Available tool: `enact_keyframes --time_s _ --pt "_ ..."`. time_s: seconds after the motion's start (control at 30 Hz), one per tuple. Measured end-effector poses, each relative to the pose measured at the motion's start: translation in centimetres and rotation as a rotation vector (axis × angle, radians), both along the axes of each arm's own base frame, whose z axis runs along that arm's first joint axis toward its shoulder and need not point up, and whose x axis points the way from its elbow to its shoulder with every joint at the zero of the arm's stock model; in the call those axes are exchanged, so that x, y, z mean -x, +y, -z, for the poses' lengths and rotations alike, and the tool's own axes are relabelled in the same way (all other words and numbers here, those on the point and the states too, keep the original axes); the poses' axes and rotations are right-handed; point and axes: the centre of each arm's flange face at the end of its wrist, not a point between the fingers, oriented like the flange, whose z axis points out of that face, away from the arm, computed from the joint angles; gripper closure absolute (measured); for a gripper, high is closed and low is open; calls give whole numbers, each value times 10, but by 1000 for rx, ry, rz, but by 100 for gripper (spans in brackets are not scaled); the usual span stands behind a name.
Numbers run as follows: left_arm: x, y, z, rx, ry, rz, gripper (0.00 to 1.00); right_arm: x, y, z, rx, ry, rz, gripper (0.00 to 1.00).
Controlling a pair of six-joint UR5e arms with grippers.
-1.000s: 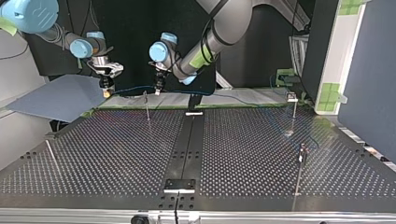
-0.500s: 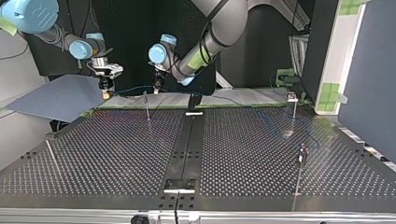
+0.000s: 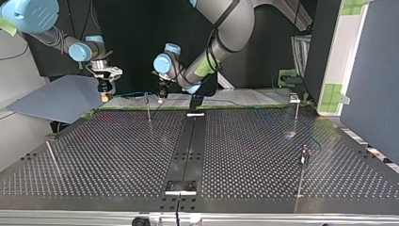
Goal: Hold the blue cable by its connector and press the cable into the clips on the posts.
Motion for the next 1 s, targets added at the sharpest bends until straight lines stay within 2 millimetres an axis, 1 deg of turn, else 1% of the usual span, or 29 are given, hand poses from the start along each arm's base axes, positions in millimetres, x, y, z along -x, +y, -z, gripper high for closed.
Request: enact_keyframes --time_s 0.07,0.17,0.3,0.47,0.63,0.73,1.0 --pt "-10 8 0 2 1 -12 100 0 -1 0 2 1 3 98" --pt "-16 14 2 1 4 -20 100 1 -2 -1 5 2 8 98" --pt "-18 18 6 -2 9 -21 100 2 -3 -1 9 5 15 98" --pt "-17 18 8 -4 11 -14 100 2 -3 1 9 8 18 98" --pt "-17 17 8 -2 12 -1 100 2 -2 10 -2 12 19 98" --pt "-19 17 7 0 10 3 100 3 -2 15 -11 14 20 98" --pt "-26 23 7 3 12 2 100 3 -4 16 -10 14 20 98"
